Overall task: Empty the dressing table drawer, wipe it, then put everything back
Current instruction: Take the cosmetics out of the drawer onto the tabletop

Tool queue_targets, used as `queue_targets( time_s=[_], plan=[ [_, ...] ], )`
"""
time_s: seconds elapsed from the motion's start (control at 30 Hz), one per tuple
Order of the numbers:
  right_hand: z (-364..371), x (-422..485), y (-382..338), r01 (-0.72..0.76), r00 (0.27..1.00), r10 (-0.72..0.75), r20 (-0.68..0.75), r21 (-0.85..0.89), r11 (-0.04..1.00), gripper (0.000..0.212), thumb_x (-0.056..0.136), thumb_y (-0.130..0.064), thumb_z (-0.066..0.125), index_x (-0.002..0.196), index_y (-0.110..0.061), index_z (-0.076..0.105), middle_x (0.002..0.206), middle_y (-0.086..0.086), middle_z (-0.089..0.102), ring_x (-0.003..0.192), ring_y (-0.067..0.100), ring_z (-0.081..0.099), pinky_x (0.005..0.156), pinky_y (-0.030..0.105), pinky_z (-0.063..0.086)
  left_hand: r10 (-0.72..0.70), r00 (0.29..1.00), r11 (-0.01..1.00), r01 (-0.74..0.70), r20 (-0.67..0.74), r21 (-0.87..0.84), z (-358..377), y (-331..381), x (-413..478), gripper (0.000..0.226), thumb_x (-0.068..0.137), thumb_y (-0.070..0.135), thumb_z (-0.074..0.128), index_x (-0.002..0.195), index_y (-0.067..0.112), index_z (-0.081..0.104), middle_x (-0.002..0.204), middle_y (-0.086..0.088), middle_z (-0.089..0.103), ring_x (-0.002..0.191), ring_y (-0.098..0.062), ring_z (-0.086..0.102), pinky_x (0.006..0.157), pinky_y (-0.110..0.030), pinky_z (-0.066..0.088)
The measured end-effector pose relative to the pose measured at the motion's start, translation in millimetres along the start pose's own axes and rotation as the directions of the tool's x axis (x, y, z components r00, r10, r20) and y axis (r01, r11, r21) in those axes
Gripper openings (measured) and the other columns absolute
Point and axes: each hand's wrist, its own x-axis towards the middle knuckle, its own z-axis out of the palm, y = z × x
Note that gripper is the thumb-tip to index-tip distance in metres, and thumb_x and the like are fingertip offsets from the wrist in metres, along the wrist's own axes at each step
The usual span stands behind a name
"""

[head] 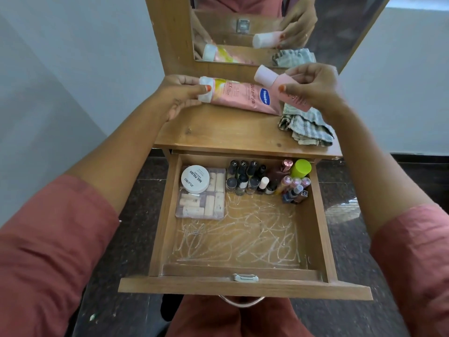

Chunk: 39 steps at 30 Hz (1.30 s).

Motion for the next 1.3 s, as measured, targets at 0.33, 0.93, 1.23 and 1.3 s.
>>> queue_targets(
  time_s=[0.33,0.93,1.23,1.3],
  plan=[
    [27.7,25.4,-3.6,0.029,0.986,-0.03,0.166,0.011,1.0,0.036,0.078,0.001,0.067,0.113,0.002,0.057,0.083,-0.003,0.061,0.064,-0.006,0.063,0.062,0.013,0.053,0.069,0.994,0.997,-0.065,-0.086,0.048,20.8,-7.3,-0.9,0.032,0.084,0.016,0.065,0.114,0.008,0.057,0.108,-0.003,0.062,0.104,-0.012,0.06,0.083,-0.021,0.053],
    [41.8,22.7,8.1,0.258,0.961,-0.274,0.028,-0.434,0.863,0.035,0.082,-0.014,0.064,0.116,-0.005,0.061,0.118,0.012,0.061,0.111,0.022,0.054,0.096,0.032,0.041,0.165,0.959,0.979,-0.13,-0.231,0.159,34.7,-14.6,0.0,0.04,0.08,0.021,0.07,0.117,0.013,0.055,0.107,0.003,0.06,0.1,-0.007,0.057,0.087,-0.023,0.052],
    [43.3,22.8,2.6,0.231,0.968,-0.245,0.05,-0.549,0.803,0.027,0.088,-0.018,0.057,0.109,-0.001,0.063,0.111,0.014,0.063,0.103,0.026,0.055,0.089,0.043,0.046,0.197,0.947,0.966,-0.143,-0.255,0.214,40.4,-13.3,-3.6,0.039,0.082,0.022,0.067,0.118,0.014,0.055,0.105,0.007,0.058,0.092,-0.001,0.052,0.065,-0.007,0.044],
    [45.7,24.6,4.7,0.2,0.972,-0.235,0.014,-0.573,0.794,0.027,0.089,-0.02,0.055,0.107,-0.002,0.063,0.108,0.015,0.063,0.101,0.027,0.056,0.085,0.044,0.047,0.197,0.946,0.966,-0.142,-0.257,0.218,40.7,-13.2,-4.1,0.039,0.082,0.021,0.067,0.119,0.013,0.054,0.107,0.006,0.058,0.092,-0.001,0.051,0.064,-0.006,0.042]
  ],
)
